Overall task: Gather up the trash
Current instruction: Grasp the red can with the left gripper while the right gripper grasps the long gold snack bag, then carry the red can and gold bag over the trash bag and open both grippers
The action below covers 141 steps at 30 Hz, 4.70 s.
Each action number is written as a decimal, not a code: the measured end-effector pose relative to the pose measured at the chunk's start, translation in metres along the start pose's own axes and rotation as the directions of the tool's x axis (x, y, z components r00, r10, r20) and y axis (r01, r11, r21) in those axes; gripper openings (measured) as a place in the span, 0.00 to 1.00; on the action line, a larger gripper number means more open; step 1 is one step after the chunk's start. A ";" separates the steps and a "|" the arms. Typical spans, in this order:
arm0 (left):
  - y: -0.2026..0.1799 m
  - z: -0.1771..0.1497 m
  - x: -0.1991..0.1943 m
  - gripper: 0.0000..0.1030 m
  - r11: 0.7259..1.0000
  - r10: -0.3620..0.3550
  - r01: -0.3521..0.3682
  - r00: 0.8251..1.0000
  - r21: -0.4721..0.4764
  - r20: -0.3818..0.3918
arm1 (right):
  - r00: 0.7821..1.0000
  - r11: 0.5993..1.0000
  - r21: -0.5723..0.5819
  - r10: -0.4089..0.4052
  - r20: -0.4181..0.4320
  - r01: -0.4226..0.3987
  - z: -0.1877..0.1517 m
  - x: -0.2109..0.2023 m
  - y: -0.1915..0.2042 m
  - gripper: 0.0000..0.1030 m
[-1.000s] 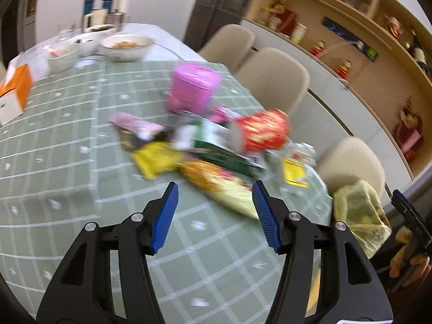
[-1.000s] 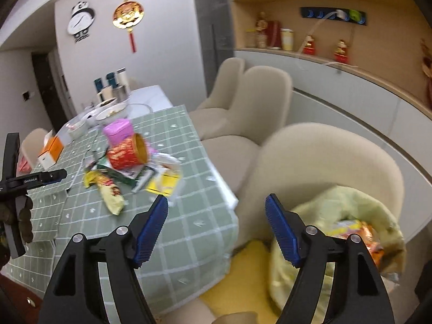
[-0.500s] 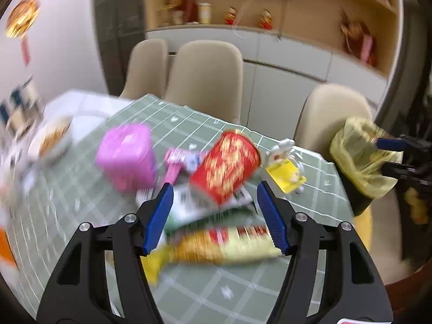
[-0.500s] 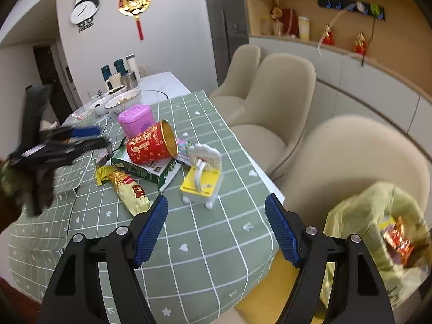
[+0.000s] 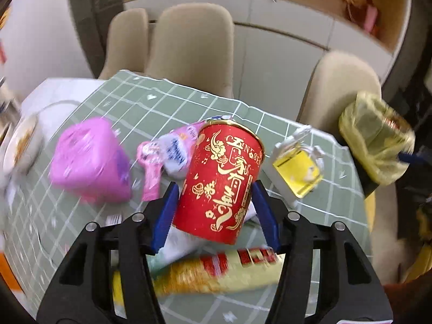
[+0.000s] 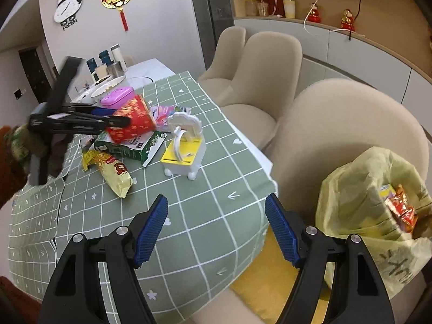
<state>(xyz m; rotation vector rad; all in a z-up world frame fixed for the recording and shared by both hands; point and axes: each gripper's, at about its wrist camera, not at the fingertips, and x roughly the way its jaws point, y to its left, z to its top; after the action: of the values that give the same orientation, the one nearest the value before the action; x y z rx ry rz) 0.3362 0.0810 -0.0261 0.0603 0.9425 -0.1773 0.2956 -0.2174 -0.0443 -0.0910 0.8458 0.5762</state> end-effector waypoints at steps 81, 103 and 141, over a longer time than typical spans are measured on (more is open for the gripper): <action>-0.147 0.009 -0.139 0.52 0.960 -0.064 0.154 0.934 -0.235 0.352 | 0.969 0.985 -0.118 -0.097 0.225 0.126 0.059 -0.123 -0.020 0.29; -0.350 0.096 -0.065 0.52 0.967 -0.250 0.255 0.930 0.017 0.269 | 0.915 0.952 0.147 -0.299 0.271 0.268 0.006 -0.199 -0.220 0.29; -0.385 0.114 0.090 0.58 0.931 -0.365 0.365 0.926 -0.013 -0.093 | 0.962 0.947 0.273 -0.218 0.167 0.167 -0.013 -0.138 -0.311 0.29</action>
<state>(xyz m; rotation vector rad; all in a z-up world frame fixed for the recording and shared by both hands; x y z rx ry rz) 0.4104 -0.3238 -0.0225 -0.1052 1.0421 -0.5262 0.3750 -0.5448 0.0019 0.1168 0.7041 0.2815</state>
